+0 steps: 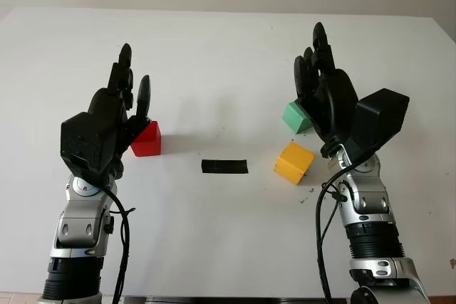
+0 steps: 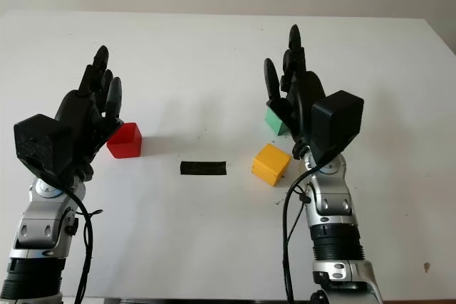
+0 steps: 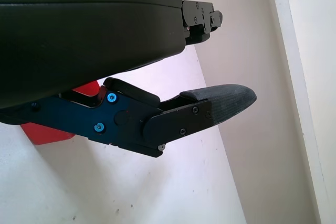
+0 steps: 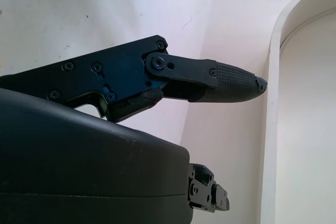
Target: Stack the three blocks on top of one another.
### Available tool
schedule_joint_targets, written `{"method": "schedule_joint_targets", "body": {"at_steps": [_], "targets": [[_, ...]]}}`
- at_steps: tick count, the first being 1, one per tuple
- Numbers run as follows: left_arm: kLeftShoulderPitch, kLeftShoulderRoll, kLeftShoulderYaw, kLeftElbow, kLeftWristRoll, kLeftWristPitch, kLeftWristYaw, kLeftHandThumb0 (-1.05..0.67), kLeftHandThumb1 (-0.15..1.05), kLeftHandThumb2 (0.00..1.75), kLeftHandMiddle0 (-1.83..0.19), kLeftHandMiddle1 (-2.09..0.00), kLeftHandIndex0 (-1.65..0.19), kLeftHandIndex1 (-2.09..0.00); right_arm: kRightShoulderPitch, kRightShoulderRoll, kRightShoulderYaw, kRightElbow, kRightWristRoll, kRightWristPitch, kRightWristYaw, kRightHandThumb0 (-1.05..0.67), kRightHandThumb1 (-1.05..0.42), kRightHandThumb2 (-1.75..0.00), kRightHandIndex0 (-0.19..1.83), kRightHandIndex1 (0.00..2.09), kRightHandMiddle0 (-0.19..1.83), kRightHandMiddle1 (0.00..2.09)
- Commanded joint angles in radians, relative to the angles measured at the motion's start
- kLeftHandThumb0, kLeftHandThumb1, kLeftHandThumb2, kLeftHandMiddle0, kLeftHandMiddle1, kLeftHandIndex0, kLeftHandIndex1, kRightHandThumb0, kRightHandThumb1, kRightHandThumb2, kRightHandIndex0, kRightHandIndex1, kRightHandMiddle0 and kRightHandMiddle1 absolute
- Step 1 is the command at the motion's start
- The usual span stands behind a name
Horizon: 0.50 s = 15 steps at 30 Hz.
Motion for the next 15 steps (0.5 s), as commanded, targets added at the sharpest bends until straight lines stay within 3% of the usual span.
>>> {"method": "schedule_joint_targets", "body": {"at_steps": [1,15], "targets": [[0.007,0.001,0.007,-0.029,-0.004,0.0,0.001,-0.69,1.05,0.68,0.11,-0.05,0.11,-0.05,0.009,0.001,0.001,-0.018,0.004,-0.008,0.005,-0.73,-1.05,-0.56,-0.19,0.0,-0.19,0.0],[0.003,-0.003,0.017,-0.02,-0.026,-0.007,-0.006,-0.69,1.05,0.68,0.15,-0.04,0.14,-0.03,-0.017,-0.042,-0.017,-0.013,0.003,-0.013,0.025,-0.73,-1.05,-0.57,-0.19,0.0,-0.19,0.0]]}}
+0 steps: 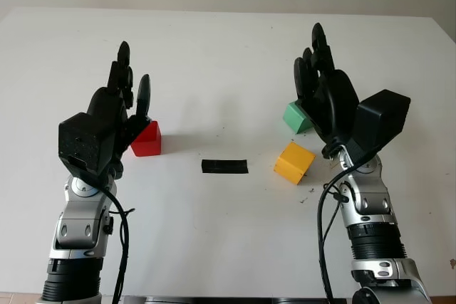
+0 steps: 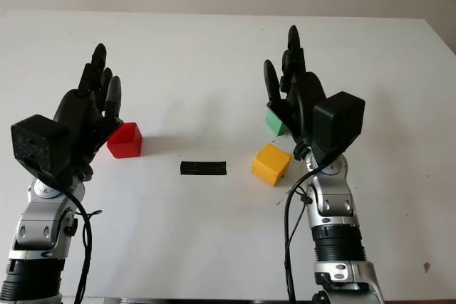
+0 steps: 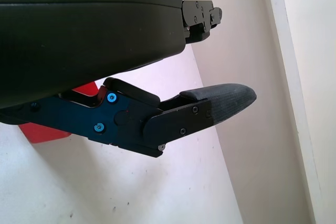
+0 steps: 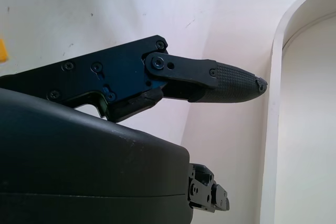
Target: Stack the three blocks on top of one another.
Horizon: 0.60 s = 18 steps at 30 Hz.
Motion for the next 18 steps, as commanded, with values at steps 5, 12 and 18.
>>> {"method": "schedule_joint_targets", "body": {"at_steps": [5,12,18], "targets": [[0.001,0.0,0.041,-0.034,-0.035,-0.007,0.009,-0.68,1.05,0.62,0.12,-0.06,0.11,-0.05,-0.02,-0.018,-0.003,-0.031,-0.001,-0.009,0.005,-0.73,-1.05,-0.57,-0.19,0.0,-0.19,0.0],[-0.017,0.099,0.074,-0.021,0.024,-0.125,-0.01,-0.6,1.05,0.54,-0.19,-0.2,-0.13,-0.18,-0.003,0.0,0.007,-0.059,0.003,0.008,-0.01,-0.74,-1.05,-0.57,-0.19,0.0,-0.19,0.0],[0.018,0.35,0.039,-0.114,0.24,-0.072,-0.147,-0.64,1.05,0.27,-0.24,-0.21,-0.2,-0.48,0.004,0.006,0.006,-0.069,-0.001,-0.001,-0.016,-0.74,-1.05,-0.57,-0.19,0.0,-0.19,0.0]]}}
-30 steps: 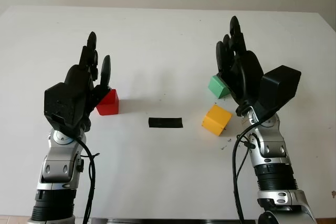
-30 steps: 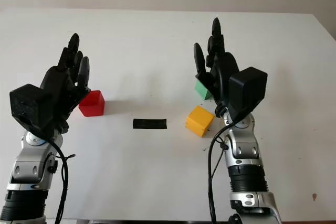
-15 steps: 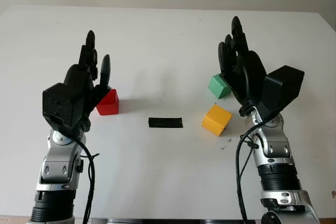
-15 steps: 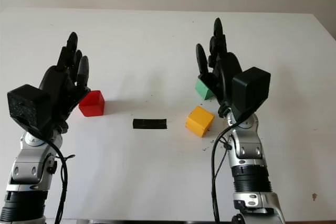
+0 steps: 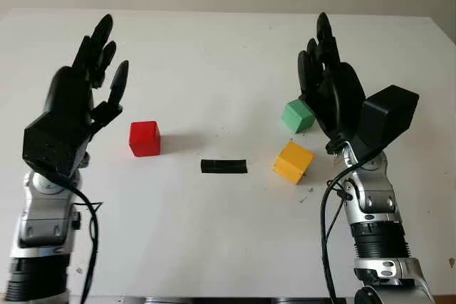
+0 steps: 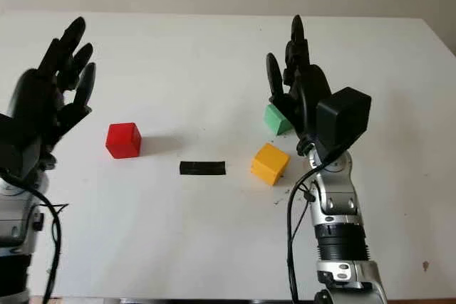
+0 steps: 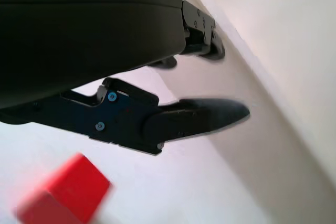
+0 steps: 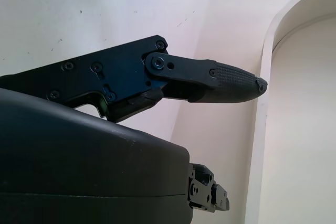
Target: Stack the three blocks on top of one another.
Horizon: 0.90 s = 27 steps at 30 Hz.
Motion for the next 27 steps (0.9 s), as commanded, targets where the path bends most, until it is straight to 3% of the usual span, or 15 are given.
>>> {"method": "schedule_joint_targets", "body": {"at_steps": [1,3,9,20,27], "targets": [[0.021,0.076,-0.015,-0.056,0.054,0.015,-0.043,-0.65,1.05,0.25,-0.25,-0.16,-0.22,-0.45,0.007,0.004,0.0,-0.027,0.002,-0.008,-0.003,-0.74,-1.05,-0.57,-0.19,0.0,-0.19,0.0],[0.035,0.109,-0.021,-0.074,0.103,0.01,-0.057,-0.62,1.01,0.09,-0.32,-0.12,-0.33,-0.4,0.009,0.004,-0.002,-0.029,0.005,-0.01,-0.002,-0.74,-1.05,-0.57,-0.19,0.0,-0.19,0.0],[0.066,0.202,-0.065,-0.106,0.231,0.029,-0.133,-0.62,0.91,0.05,-0.31,-0.06,-0.46,-0.32,0.017,0.004,-0.004,-0.037,0.006,0.0,-0.004,-0.73,-1.05,-0.58,-0.19,0.0,-0.19,0.0],[0.085,0.233,-0.187,-0.056,0.448,0.004,-0.146,-0.72,0.99,0.07,-0.18,-0.04,-0.38,-0.12,0.029,0.014,-0.001,-0.053,0.008,0.016,-0.013,-0.73,-1.05,-0.57,-0.19,0.0,-0.19,0.0],[0.079,0.217,-0.239,0.007,0.539,-0.041,-0.08,-0.69,0.94,0.04,-0.18,-0.05,-0.35,-0.08,0.032,0.017,-0.003,-0.057,0.006,0.014,-0.017,-0.73,-1.05,-0.56,-0.19,0.0,-0.19,0.0]]}}
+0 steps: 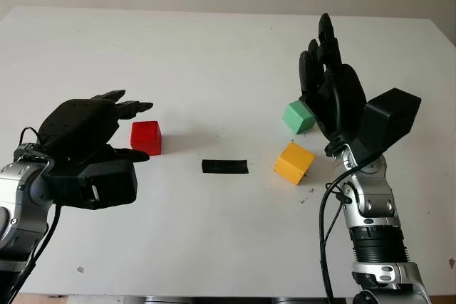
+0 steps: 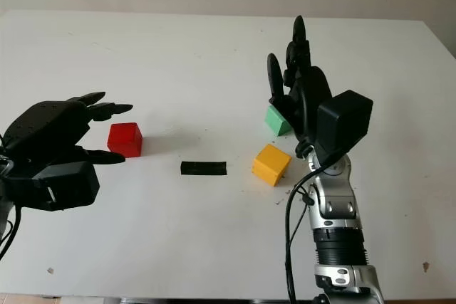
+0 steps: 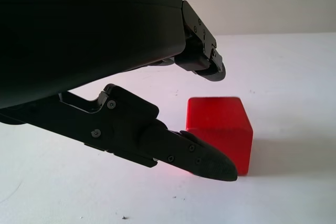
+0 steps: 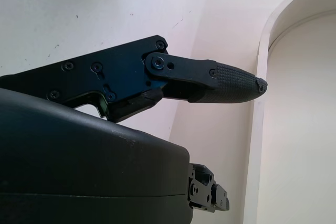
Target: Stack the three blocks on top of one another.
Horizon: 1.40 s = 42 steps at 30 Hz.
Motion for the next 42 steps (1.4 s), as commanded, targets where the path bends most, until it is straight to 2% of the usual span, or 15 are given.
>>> {"method": "schedule_joint_targets", "body": {"at_steps": [1,6,10,19,24,32,35,36,38,39,42], "targets": [[0.0,-0.004,-0.018,0.018,0.022,-0.01,0.026,-0.68,0.93,0.04,-0.17,-0.05,-0.35,-0.08,0.01,0.0,-0.002,-0.025,0.0,0.007,-0.005,-0.73,-1.05,-0.55,-0.19,0.0,-0.19,0.0],[-0.015,-0.009,-0.03,0.059,0.052,-0.025,0.078,-0.64,0.89,0.04,-0.17,-0.05,-0.39,-0.09,0.01,-0.002,-0.003,-0.03,0.002,0.012,-0.003,-0.73,-1.05,-0.55,-0.19,0.0,-0.19,0.0],[-0.023,-0.016,-0.037,0.092,0.073,-0.037,0.136,-0.63,0.91,0.05,-0.21,-0.07,-0.46,-0.12,0.011,-0.003,-0.002,-0.032,0.0,0.01,-0.003,-0.71,-1.05,-0.56,-0.19,0.0,-0.19,0.0],[-0.032,-0.027,-0.026,0.165,0.015,-0.127,0.233,-0.53,0.95,0.06,-0.3,-0.08,-0.63,-0.21,0.003,-0.002,-0.003,-0.026,0.0,0.009,-0.005,-0.72,-1.05,-0.56,-0.19,0.0,-0.19,0.0],[-0.036,-0.024,-0.018,0.179,-0.03,-0.153,0.226,-0.44,0.98,0.07,-0.34,-0.08,-0.71,-0.27,0.004,-0.001,-0.002,-0.031,-0.007,0.018,-0.016,-0.72,-1.05,-0.56,-0.19,0.0,-0.19,0.0],[-0.04,-0.011,-0.018,0.181,-0.066,-0.158,0.185,-0.39,0.99,0.06,-0.34,-0.06,-0.69,-0.28,0.002,0.001,-0.004,-0.028,-0.001,0.02,-0.022,-0.73,-1.05,-0.54,-0.19,0.0,-0.19,0.0],[-0.039,-0.013,-0.01,0.197,-0.092,-0.192,0.196,-0.36,1.01,0.07,-0.36,-0.07,-0.72,-0.31,-0.001,0.002,-0.002,-0.019,-0.009,0.01,-0.029,-0.73,-1.05,-0.54,-0.19,0.0,-0.19,0.0],[-0.039,-0.014,-0.005,0.206,-0.106,-0.212,0.205,-0.34,1.02,0.06,-0.37,-0.06,-0.72,-0.36,-0.001,0.004,-0.002,-0.018,-0.01,0.009,-0.032,-0.73,-1.05,-0.54,-0.19,0.0,-0.19,0.0],[-0.04,-0.016,0.007,0.218,-0.137,-0.244,0.209,-0.32,1.04,0.08,-0.39,-0.06,-0.51,-0.84,-0.001,0.007,-0.002,-0.016,-0.008,0.006,-0.035,-0.73,-1.05,-0.53,-0.19,0.0,-0.19,0.0],[-0.042,-0.018,0.012,0.216,-0.154,-0.248,0.202,-0.31,1.05,0.09,-0.39,-0.05,-0.42,-1.0,0.0,0.008,-0.002,-0.016,-0.008,0.004,-0.035,-0.72,-1.05,-0.53,-0.19,0.0,-0.19,0.0],[-0.05,-0.017,0.022,0.196,-0.191,-0.247,0.169,-0.31,1.05,0.11,-0.38,-0.05,-0.36,-1.13,0.001,0.012,-0.002,-0.018,-0.006,0.008,-0.039,-0.72,-1.05,-0.52,-0.19,0.0,-0.19,0.0]]}}
